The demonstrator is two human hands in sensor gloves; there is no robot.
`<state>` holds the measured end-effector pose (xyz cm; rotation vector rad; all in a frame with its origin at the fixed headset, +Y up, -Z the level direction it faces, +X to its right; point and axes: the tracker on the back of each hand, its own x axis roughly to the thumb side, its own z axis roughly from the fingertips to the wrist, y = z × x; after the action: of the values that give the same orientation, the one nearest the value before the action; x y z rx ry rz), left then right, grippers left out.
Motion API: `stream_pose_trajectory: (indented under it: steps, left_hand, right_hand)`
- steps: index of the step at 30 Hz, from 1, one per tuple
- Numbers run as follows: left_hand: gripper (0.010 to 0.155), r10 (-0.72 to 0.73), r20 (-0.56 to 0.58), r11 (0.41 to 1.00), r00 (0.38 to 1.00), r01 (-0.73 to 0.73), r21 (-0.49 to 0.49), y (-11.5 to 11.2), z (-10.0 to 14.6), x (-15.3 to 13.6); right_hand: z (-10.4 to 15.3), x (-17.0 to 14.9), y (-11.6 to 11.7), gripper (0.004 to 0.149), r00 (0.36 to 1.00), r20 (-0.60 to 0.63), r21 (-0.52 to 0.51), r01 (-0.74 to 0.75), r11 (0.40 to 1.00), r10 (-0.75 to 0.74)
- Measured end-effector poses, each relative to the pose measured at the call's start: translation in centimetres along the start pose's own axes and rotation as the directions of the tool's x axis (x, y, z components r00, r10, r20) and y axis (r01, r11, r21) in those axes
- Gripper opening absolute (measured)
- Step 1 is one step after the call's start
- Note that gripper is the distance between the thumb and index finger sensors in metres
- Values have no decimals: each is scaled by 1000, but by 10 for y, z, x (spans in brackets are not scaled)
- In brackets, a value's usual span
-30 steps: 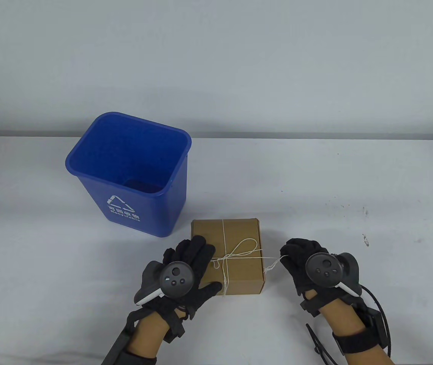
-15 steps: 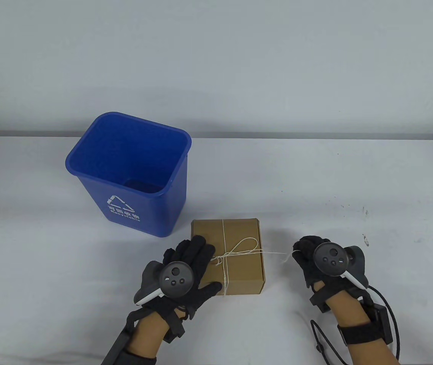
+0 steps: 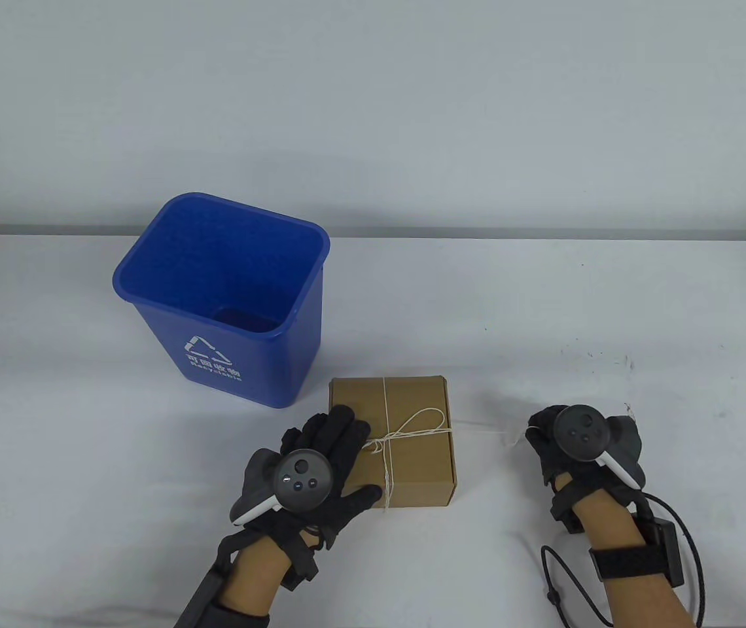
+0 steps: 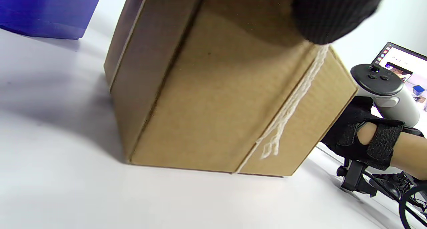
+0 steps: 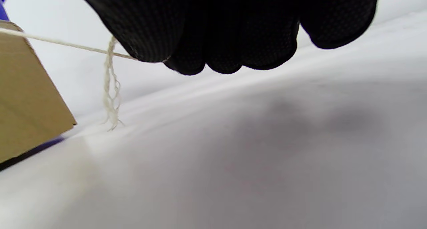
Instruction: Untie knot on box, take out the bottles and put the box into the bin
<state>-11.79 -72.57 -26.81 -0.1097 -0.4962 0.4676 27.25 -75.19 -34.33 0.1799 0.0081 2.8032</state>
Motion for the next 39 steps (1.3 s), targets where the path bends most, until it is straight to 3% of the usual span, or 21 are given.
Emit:
stream_pose_trajectory:
  steps: [9,18,23,26,29,31,39]
  left_hand:
    - [91,-12,-7,1000,1000,12,-2,0,0,0]
    - [91,-9,-7,1000,1000,9,-2,0,0,0]
    - [91,-8,-7,1000,1000,8,-3,0,0,-1]
    - [91,-7,-7,1000,1000,7,-3,0,0,-1]
    - [91,-12,-6,1000,1000,11,-3,0,0,-1]
    - [91,-10,-5,1000,1000,10,-4,0,0,-1]
    - [91,-9,-8,1000,1000,9,-8,0,0,-1]
  right_hand:
    - [-2,-7,-2,35,998,-52,49,-22,999,24]
    - [-2,-26,-8,35,978,-195,73,-54,996,67]
    - [-1,-26,-10,37,978,-198,105,-37,994,57]
    - [0,-20,-14,45,989,-148,119,-6,993,24]
    - [5,-11,-29,49,995,-95,33,39,999,-36]
    - [11,3,-36,50,993,7,-18,121,992,-121]
    - [27,69,-23,54,956,269,46,111,993,-119]
